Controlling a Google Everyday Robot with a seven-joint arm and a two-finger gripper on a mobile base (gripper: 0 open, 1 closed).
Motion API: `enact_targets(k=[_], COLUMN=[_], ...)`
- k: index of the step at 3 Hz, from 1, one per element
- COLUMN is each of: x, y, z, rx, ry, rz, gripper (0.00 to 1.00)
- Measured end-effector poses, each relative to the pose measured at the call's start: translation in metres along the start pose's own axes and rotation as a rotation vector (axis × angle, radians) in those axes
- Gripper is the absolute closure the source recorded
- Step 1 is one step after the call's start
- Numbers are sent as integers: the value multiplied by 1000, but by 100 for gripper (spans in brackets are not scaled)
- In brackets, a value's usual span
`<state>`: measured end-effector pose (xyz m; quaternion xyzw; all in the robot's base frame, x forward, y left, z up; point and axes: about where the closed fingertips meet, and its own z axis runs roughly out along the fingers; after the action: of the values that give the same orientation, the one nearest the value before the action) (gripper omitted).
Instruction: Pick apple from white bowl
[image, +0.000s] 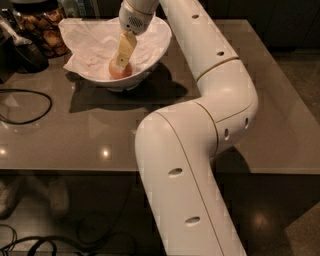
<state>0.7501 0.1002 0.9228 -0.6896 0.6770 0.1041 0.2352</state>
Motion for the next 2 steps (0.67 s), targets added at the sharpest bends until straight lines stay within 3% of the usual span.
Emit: enact_targets(k=[1, 2], x=[3, 5], y=[-1, -2], z=[7, 11], rx=[-11, -17], ry=[-6, -9], rz=[7, 12], gripper=[30, 32])
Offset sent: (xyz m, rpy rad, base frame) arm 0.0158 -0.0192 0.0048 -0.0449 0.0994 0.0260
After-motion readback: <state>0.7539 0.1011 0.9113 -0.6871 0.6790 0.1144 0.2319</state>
